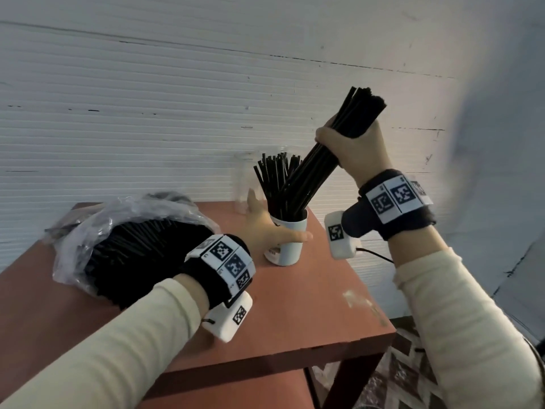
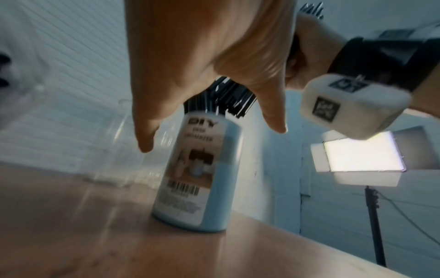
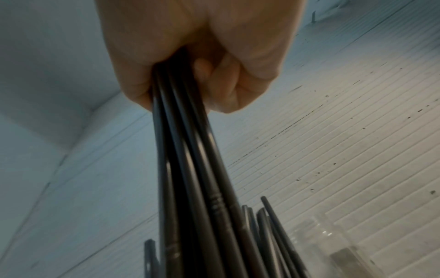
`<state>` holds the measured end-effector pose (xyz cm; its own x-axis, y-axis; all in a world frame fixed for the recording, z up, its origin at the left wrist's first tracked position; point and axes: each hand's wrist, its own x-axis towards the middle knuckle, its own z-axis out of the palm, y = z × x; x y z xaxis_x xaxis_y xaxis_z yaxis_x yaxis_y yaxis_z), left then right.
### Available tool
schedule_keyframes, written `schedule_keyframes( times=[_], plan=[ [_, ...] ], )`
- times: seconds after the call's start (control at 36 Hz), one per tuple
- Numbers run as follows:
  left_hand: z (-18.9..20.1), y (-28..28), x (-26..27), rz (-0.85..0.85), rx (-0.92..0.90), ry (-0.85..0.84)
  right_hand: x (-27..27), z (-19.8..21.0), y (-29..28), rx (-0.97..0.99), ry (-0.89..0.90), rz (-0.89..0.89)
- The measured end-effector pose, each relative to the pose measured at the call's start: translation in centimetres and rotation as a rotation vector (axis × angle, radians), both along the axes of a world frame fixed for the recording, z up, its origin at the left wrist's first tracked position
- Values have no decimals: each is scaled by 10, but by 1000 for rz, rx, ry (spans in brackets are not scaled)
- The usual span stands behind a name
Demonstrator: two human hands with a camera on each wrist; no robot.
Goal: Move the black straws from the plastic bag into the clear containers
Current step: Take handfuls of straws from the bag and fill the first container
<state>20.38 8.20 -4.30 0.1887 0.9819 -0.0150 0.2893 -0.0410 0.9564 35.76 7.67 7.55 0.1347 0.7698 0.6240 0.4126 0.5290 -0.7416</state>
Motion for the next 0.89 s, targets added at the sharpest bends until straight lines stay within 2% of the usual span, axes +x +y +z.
schedule_keyframes(
  times=[0.14,0.28,0.44,0.64,0.72,0.81,0.89],
  plan=[
    [-2,26,5,2,28,42,-4,-3,19,-61,-104,-38],
    [-3,42,-2,-113,36,191,-7,-9,32,-81,-174,-24],
    [8,39,-6,-233,52,270,-10,-24,45,-179,-261,26],
    [13,39,-7,-240,46,326,-8,-36,42,-274,-364,71],
    [11,38,-7,-228,46,287,-6,-37,35,-214,-348,73],
    [8,39,-6,-210,37,261,-3,-39,30,-100,-251,-11],
    [3,42,-6,-180,33,245,-3,-43,30,40,-238,-53]
  ],
)
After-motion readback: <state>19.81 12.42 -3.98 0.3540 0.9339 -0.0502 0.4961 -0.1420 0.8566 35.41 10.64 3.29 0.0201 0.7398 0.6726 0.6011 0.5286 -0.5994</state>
